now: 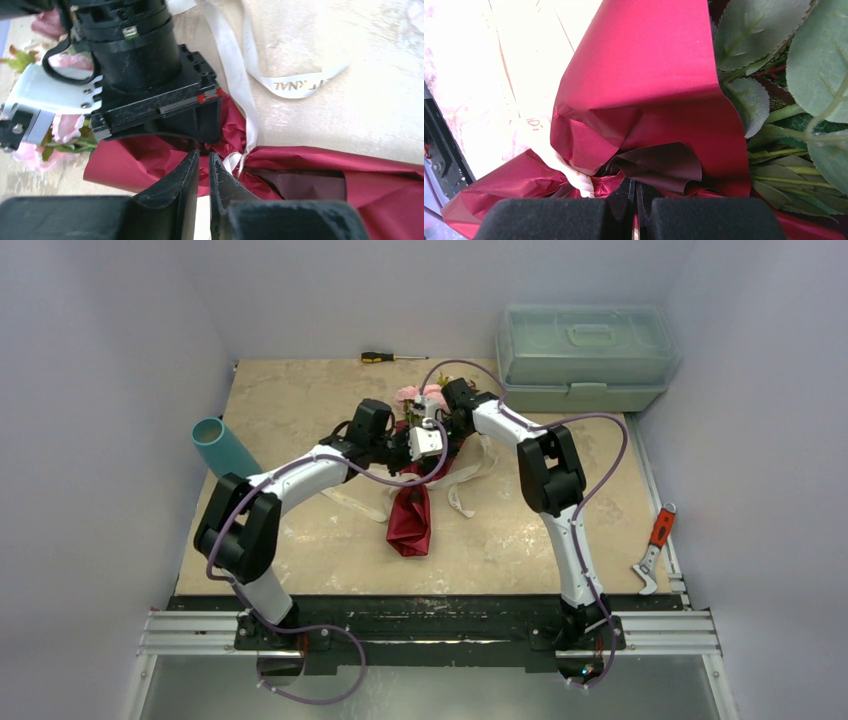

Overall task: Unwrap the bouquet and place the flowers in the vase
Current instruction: Untie the ribbon from the wrapping paper.

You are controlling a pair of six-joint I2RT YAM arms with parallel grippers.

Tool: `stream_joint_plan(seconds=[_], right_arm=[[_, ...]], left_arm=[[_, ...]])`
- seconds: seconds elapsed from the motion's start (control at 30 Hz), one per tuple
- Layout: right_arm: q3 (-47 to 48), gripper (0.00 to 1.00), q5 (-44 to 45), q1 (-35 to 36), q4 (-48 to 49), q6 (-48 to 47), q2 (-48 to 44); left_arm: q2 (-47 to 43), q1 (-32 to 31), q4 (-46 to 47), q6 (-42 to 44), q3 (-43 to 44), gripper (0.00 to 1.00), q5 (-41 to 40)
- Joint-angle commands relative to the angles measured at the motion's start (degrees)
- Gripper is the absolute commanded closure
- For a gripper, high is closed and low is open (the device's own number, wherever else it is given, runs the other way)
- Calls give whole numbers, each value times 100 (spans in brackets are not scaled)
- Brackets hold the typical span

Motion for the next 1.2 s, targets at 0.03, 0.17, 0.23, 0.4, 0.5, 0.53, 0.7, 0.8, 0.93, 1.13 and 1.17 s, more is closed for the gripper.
stream_joint_plan(seconds=[0.03, 0.17, 0.23, 0.4, 0.5, 0.53, 0.7, 0.8, 0.93, 1.13, 1.17], right_arm=[[-67, 98, 1110, -50, -148, -468, 384], [-48, 98, 1084, -44, -175, -473, 381], [-48, 98, 1062, -51, -181, -473, 381], [-65, 98, 1027, -47, -167, -438, 390], [-75, 98, 1034, -48, -161, -429, 398], [-79, 98, 1035, -49, -165, -429, 398], [-67, 98, 1030, -47, -166, -424, 415], [-58, 98, 1034, -59, -166, -429, 416], [-72, 98, 1061, -53, -166, -428, 411], [-19, 98, 1142, -66, -140, -402, 493], [-10, 98, 1155, -65, -140, -402, 499]], left_arm=[[285, 25, -945, 638, 424, 86, 886], [861, -1, -1780, 1025, 961, 89, 760], [1023, -1, -1871, 1039, 1030, 88, 580], [1364, 3, -1944, 964, 1156, 82, 175], [1489, -9, -1986, 1080, 1078, 76, -105], [1546, -10, -2001, 1116, 1062, 74, -211], [1919, -136, -2066, 1198, 1094, 74, -815], [2227, -186, -2414, 1207, 1304, 74, -981], [2591, -186, -2829, 1121, 1506, 84, -1114], [2193, -177, -2423, 1315, 1011, 100, -906], [1989, -165, -2261, 1357, 889, 100, -716]])
